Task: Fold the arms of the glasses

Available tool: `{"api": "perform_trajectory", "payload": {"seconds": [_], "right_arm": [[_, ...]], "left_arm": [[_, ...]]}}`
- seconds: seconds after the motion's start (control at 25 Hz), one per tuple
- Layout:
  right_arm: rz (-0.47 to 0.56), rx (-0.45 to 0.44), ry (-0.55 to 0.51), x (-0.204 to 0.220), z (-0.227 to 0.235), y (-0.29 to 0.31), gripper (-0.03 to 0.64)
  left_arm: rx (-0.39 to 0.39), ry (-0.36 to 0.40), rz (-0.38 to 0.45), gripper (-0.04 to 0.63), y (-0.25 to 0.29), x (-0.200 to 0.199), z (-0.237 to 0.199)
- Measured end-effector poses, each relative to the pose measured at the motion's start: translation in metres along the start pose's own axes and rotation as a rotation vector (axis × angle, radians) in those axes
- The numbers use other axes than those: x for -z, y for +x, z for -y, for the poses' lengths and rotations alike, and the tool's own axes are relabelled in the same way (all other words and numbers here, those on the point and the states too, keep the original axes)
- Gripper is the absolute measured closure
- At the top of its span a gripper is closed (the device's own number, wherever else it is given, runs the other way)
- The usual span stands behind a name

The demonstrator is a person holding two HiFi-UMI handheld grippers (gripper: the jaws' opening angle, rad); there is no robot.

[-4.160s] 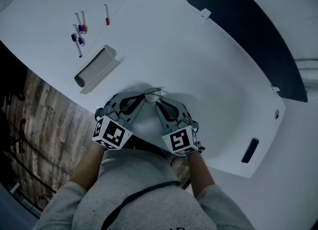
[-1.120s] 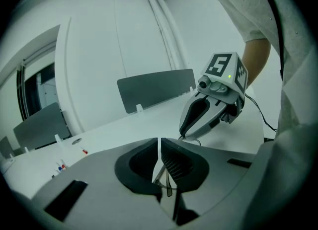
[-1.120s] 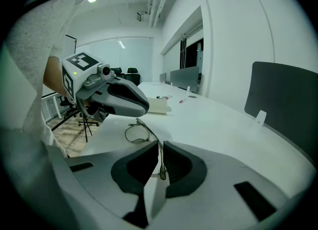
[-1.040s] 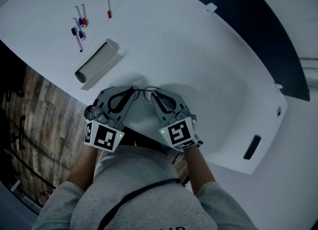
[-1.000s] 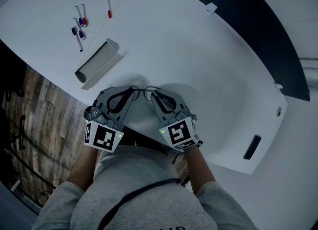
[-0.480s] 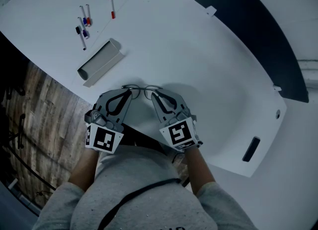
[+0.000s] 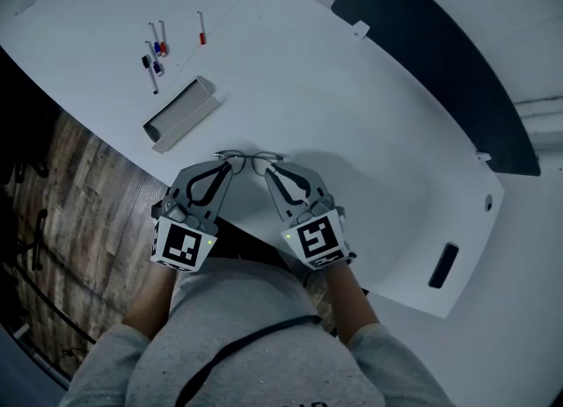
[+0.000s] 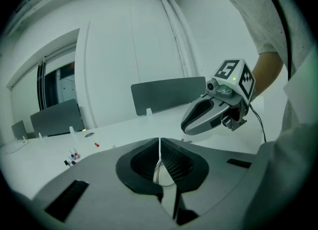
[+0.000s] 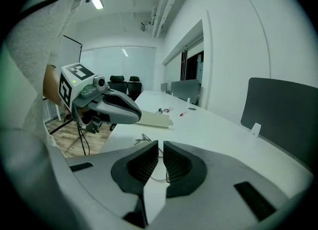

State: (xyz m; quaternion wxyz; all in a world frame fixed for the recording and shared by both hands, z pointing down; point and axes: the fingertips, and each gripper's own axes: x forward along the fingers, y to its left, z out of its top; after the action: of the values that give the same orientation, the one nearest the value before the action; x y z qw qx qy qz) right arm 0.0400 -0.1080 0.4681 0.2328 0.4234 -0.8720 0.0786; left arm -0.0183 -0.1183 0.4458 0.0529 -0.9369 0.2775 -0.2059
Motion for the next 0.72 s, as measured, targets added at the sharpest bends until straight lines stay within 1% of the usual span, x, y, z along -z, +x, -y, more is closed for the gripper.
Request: {"api": "perform_trajectory", "payload": {"seconds": [0.24, 0.4, 0.48, 0.72], "right_arm": [[0.043, -0.018, 0.072, -0.009, -0.011, -0.023, 0.581], [0.063, -0.031, 0.093, -0.011, -0.023, -0.039, 0.583], [0.073, -0.040, 0.101, -0.012, -0.030, -0.047, 0.583], [0.104, -0.077, 0.128, -0.015, -0.050, -0.067, 0.586]], "left_arm": [[-0.015, -0.059, 0.035, 0.580, -0.013, -0.012, 0.014], [-0.026, -0.084, 0.050, 0.580, -0.023, -0.017, 0.026], [-0.038, -0.103, 0.043, 0.580, -0.030, -0.016, 0.032], [-0.088, -0.206, 0.066, 0.580, -0.050, -0.020, 0.043]]}}
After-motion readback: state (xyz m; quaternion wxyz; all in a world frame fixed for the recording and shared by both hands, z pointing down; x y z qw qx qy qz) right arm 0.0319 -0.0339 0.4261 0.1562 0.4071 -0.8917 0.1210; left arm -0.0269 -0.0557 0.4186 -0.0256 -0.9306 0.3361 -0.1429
